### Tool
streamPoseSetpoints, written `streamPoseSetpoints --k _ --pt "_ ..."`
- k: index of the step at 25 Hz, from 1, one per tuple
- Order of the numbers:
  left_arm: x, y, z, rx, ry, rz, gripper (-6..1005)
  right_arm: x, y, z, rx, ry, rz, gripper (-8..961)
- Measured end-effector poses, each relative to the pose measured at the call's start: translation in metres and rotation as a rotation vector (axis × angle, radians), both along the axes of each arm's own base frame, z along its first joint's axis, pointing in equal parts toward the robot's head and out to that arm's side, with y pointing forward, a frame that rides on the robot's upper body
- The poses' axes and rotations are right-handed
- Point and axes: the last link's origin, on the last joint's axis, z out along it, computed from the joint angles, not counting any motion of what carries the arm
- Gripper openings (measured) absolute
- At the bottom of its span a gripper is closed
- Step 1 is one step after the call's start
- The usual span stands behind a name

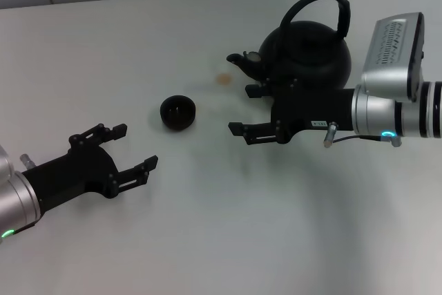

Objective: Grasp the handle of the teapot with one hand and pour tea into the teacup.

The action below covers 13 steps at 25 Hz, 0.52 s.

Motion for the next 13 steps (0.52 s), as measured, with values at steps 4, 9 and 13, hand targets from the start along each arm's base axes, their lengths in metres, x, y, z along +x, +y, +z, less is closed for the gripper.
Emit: streamPoseSetpoints --k 4,9,13 --pt "0.0007 0.0001 0.0004 0.002 0.0 -0.003 819 -0.0004 0.0 -0.0004 0.0 0.0 0.001 826" --pt "0.0012 0.0 0.0006 0.002 0.0 -0.005 819 0.0004 -0.0003 -0.0006 0.002 -0.002 -0.003 826" --pt "0.0014 0.0001 0.0008 0.003 0.0 -0.006 819 0.0011 0.0002 -0.0007 0.007 -0.005 -0.006 826"
